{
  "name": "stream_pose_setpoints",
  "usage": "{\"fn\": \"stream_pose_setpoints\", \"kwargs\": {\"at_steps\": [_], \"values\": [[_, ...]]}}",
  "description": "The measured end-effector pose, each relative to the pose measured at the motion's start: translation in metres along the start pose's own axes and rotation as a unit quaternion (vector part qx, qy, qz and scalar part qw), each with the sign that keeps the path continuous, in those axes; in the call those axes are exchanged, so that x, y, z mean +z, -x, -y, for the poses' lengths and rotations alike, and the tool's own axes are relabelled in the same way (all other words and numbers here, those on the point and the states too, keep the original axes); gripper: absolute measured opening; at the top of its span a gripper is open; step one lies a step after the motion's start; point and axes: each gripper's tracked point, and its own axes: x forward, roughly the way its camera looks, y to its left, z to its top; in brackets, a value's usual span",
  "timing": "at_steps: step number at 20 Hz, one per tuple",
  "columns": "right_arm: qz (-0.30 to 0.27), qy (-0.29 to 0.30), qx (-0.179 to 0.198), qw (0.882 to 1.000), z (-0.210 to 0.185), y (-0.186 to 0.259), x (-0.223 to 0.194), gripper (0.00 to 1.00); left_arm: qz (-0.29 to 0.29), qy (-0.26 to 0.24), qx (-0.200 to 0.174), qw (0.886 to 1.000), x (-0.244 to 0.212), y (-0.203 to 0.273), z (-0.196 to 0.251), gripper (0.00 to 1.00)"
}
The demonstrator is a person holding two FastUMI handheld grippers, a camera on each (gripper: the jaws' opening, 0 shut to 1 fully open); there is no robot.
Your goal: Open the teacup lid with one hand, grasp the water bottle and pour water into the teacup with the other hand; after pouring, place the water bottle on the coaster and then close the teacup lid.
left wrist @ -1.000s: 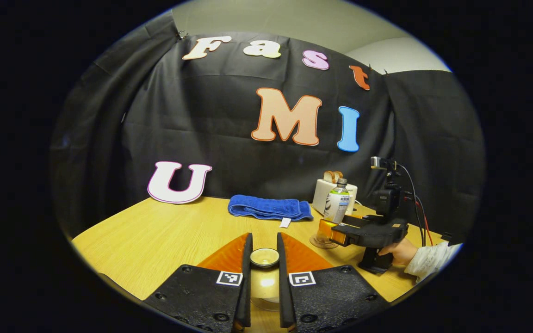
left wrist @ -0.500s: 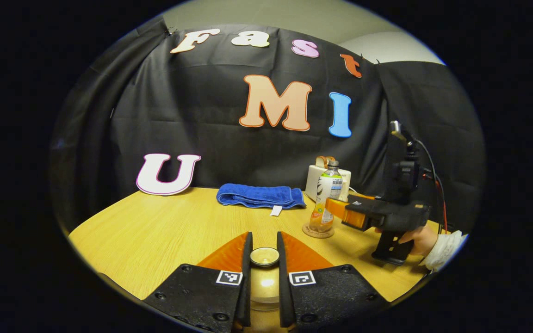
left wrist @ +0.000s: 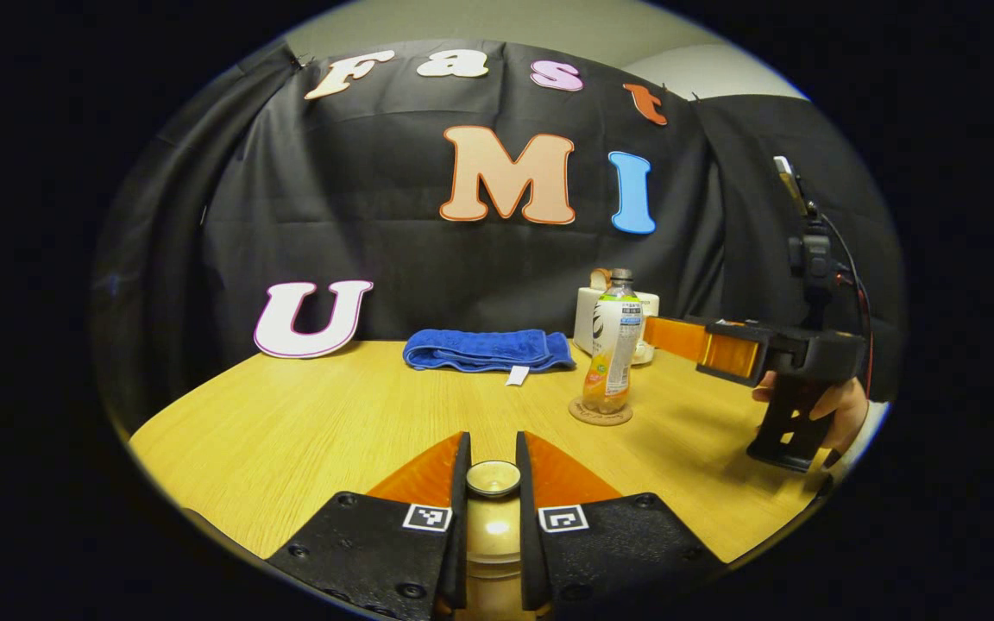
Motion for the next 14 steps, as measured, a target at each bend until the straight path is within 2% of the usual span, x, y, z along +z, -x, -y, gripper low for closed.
{"fn": "stream_pose_setpoints", "kwargs": {"at_steps": [1,9,10,13,14], "values": [[0.002,0.003,0.002,1.000,-0.001,0.002,0.001,0.98,-0.002,-0.004,0.001,1.000,-0.003,-0.001,0.000,0.22],[0.000,0.010,0.011,1.000,-0.008,0.014,-0.001,0.98,-0.008,-0.018,0.012,1.000,-0.013,-0.008,-0.001,0.25],[-0.001,0.009,0.012,1.000,-0.008,0.015,-0.002,0.94,-0.009,-0.018,0.011,1.000,-0.014,-0.007,0.001,0.26],[-0.006,0.006,0.013,1.000,-0.009,0.022,-0.005,0.94,-0.003,-0.020,0.017,1.000,-0.012,-0.007,-0.001,0.29],[-0.007,0.002,0.014,1.000,-0.009,0.025,-0.005,0.94,0.001,-0.019,0.020,1.000,-0.011,-0.008,-0.002,0.33]]}}
